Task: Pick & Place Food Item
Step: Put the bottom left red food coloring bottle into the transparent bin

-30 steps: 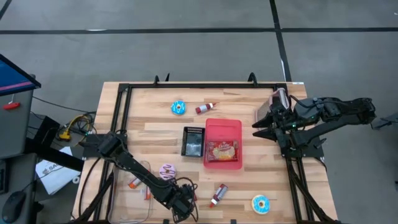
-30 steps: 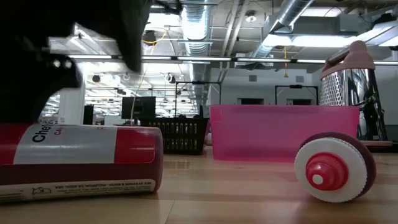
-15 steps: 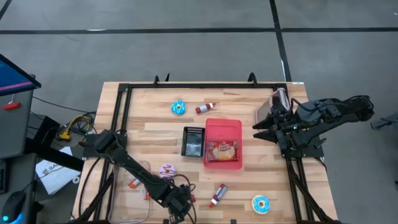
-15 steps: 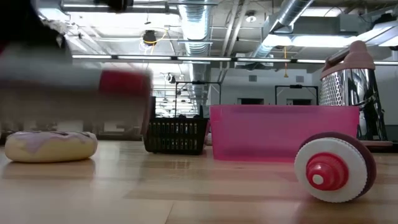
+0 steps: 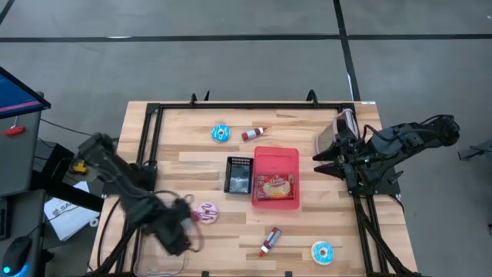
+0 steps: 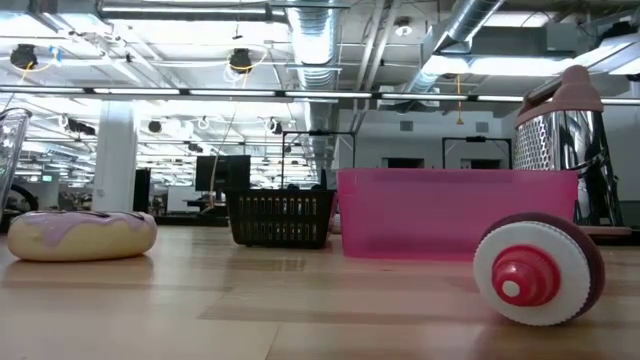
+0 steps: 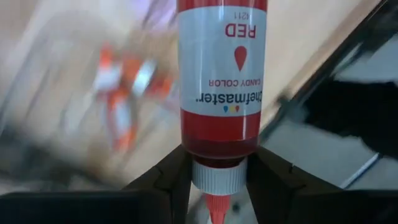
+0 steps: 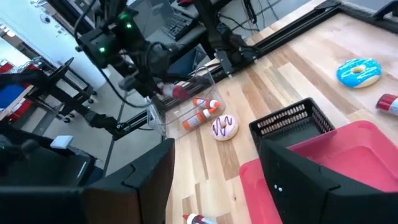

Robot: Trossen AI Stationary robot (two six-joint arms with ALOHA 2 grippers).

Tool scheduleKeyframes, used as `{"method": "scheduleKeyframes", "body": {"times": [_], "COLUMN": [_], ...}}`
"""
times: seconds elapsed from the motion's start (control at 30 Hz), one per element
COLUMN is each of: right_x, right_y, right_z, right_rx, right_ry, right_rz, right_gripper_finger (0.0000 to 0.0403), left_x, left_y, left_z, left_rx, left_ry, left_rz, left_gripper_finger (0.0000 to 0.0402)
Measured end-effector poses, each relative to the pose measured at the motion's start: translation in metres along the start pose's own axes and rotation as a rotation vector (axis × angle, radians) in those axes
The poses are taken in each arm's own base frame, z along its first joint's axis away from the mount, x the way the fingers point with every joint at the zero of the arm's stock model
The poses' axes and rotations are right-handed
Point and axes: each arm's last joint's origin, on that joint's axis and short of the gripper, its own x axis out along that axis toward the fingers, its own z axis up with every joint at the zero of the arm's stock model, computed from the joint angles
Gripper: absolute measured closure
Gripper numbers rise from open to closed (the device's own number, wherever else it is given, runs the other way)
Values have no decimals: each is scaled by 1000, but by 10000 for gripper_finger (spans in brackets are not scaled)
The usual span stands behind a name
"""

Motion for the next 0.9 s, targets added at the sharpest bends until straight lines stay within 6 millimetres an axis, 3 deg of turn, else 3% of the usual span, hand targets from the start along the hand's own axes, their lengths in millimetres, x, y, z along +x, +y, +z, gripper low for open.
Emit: {"method": "scheduleKeyframes", "body": {"times": [0.17, 0.33, 0.7, 0.9], "right_x": [-1, -1, -1, -1], "right_y": [2, 2, 2, 1], "right_z": [-1, -2, -2, -3], "right_rx": [-8, -13, -5, 8], "right_ry": [-13, -27, -35, -20], "right_rz": [-12, -27, -37, -50], "right_gripper_finger": [175, 175, 175, 175], "left_x": [-3, 26, 110, 140], "left_y": [20, 22, 31, 30], "left_z": [-43, -67, -72, -73], "left_rx": [-107, -202, -336, -366], "left_ry": [61, 81, 68, 102], "left_rz": [42, 9, 26, -69], "left_gripper_finger": [289, 279, 278, 276]}}
